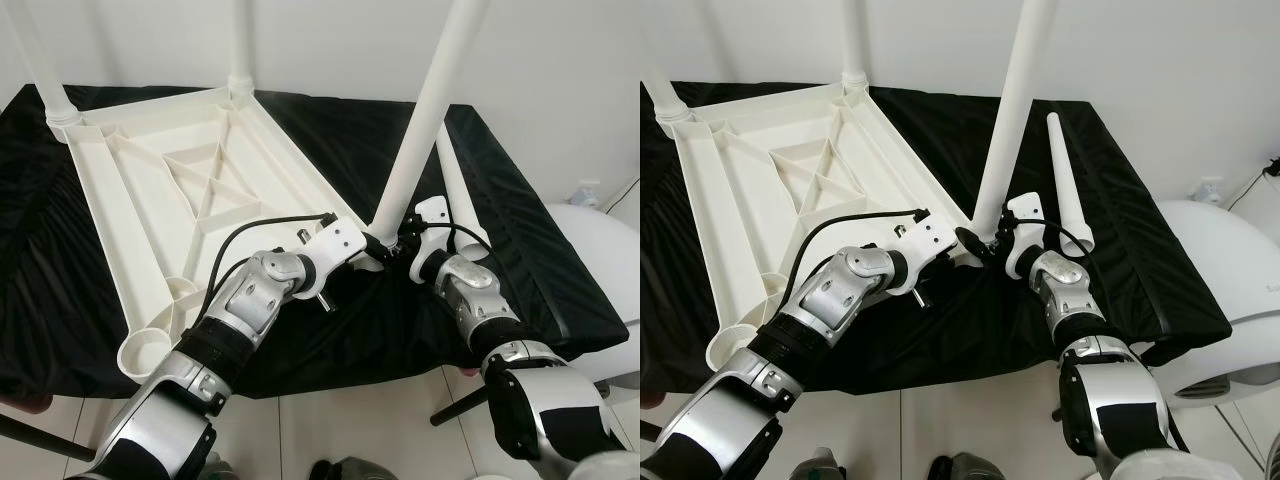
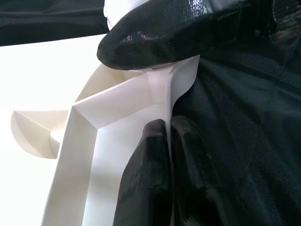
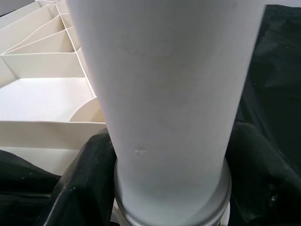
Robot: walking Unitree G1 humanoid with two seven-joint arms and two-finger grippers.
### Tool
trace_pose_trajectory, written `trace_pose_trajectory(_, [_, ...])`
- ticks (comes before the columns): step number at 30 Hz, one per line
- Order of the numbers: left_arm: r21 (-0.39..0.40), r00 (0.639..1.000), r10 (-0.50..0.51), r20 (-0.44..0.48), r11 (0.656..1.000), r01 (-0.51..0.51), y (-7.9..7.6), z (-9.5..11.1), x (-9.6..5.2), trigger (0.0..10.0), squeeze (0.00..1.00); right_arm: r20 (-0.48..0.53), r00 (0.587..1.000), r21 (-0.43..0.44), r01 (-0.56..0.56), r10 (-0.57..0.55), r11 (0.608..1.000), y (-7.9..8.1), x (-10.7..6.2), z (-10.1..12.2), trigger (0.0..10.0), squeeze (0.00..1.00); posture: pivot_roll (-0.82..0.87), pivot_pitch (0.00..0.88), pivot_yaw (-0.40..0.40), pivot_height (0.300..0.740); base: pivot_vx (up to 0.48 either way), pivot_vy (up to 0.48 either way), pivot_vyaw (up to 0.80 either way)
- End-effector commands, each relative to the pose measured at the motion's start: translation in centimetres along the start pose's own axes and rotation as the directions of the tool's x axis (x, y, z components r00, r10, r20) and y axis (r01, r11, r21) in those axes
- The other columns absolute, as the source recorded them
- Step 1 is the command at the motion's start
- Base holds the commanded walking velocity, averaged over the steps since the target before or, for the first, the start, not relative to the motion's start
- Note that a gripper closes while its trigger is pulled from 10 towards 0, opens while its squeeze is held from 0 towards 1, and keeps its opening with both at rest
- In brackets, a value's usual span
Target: Building children table
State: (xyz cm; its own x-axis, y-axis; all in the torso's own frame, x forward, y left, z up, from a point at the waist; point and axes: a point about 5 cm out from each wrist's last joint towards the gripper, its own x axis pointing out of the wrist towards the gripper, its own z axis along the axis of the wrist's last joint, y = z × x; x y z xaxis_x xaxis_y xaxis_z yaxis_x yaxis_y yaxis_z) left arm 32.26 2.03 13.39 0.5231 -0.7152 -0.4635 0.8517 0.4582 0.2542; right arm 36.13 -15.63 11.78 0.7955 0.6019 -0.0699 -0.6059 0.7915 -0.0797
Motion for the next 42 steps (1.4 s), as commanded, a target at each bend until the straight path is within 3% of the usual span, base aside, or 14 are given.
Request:
trace_pose_trajectory(1, [-0.007,1.000,-0.009,-0.021,1.000,0.009,-0.1,-0.2,0.2,10.0,0.00,-0.028,1.000,0.004,0.012,-0.012,1.000,-0.3,-0.4,-0.5,0.0,0.00,0.04,0.003,-0.086,0.740,0.000,0.000,0.00])
trace_pose_trajectory(3, [-0.007,1.000,-0.009,-0.021,1.000,0.008,-0.1,-0.2,0.1,10.0,0.00,-0.031,0.999,0.014,0.012,-0.012,1.000,-0.3,-0.4,-0.6,0.0,0.00,0.04,0.003,-0.085,0.740,0.000,0.000,0.00])
trace_pose_trajectory(4, [-0.008,1.000,-0.009,-0.020,1.000,0.009,0.0,-0.2,0.1,10.0,0.00,-0.035,0.999,0.031,0.010,-0.008,0.999,-0.3,-0.6,-0.9,9.4,0.00,0.04,0.004,-0.084,0.740,0.000,0.000,0.00])
trace_pose_trajectory(5, [-0.008,1.000,-0.009,-0.020,1.000,0.009,0.0,-0.2,0.1,10.0,0.00,-0.035,0.999,0.031,0.010,-0.008,0.999,-0.3,-0.6,-0.9,9.4,0.00,0.04,0.004,-0.084,0.740,0.000,0.000,0.00])
trace_pose_trajectory(6, [-0.008,1.000,-0.010,-0.019,1.000,0.009,0.0,-0.2,0.1,10.0,0.00,-0.036,0.999,0.029,0.013,-0.012,0.999,-0.3,-0.6,-1.0,10.0,0.00,0.04,0.004,-0.083,0.740,0.000,0.000,0.00])
trace_pose_trajectory(12, [-0.008,1.000,-0.011,-0.019,1.000,0.011,0.0,-0.2,0.1,10.0,0.00,-0.024,0.999,0.037,0.030,-0.029,0.999,-0.2,-0.7,-1.2,10.0,0.00,0.03,0.006,-0.084,0.740,0.000,0.000,0.00])
trace_pose_trajectory(20, [-0.010,1.000,-0.010,-0.018,1.000,0.010,-0.1,-0.2,0.1,10.0,0.00,0.021,0.977,0.031,0.211,-0.212,0.977,-0.4,-0.6,-1.1,10.0,0.00,0.03,0.010,-0.088,0.740,0.000,0.000,0.00])
trace_pose_trajectory(28, [-0.012,1.000,-0.014,-0.019,1.000,0.013,-0.2,-0.2,0.1,10.0,0.00,0.069,0.956,0.049,0.281,-0.284,0.958,0.4,0.0,-0.7,10.0,0.00,0.04,0.012,-0.089,0.740,0.000,0.000,0.00])
trace_pose_trajectory(31, [-0.014,1.000,-0.010,-0.019,1.000,0.009,-0.3,-0.2,0.1,10.0,0.00,0.094,0.916,0.092,0.382,-0.390,0.919,1.4,0.5,-0.5,10.0,0.00,0.04,0.010,-0.100,0.740,0.000,0.000,0.00])
trace_pose_trajectory(35, [-0.016,1.000,-0.007,-0.019,1.000,0.007,-0.3,-0.3,0.1,10.0,0.00,0.090,0.892,0.121,0.432,-0.444,0.894,1.9,0.8,-0.5,10.0,0.00,0.04,0.010,-0.102,0.740,0.000,0.000,0.00])
trace_pose_trajectory(36, [-0.018,1.000,-0.007,-0.018,1.000,0.007,-0.3,-0.3,0.1,10.0,0.00,0.090,0.877,0.160,0.455,-0.472,0.876,2.7,1.1,-0.5,10.0,0.00,0.04,0.007,-0.102,0.740,0.000,0.000,0.00])
trace_pose_trajectory(42, [-0.021,1.000,-0.010,-0.019,1.000,0.010,-0.4,-0.4,0.1,10.0,0.00,0.080,0.816,0.176,0.554,-0.573,0.814,4.4,1.6,-0.6,10.0,0.00,0.04,0.000,-0.103,0.740,0.000,0.000,0.00])
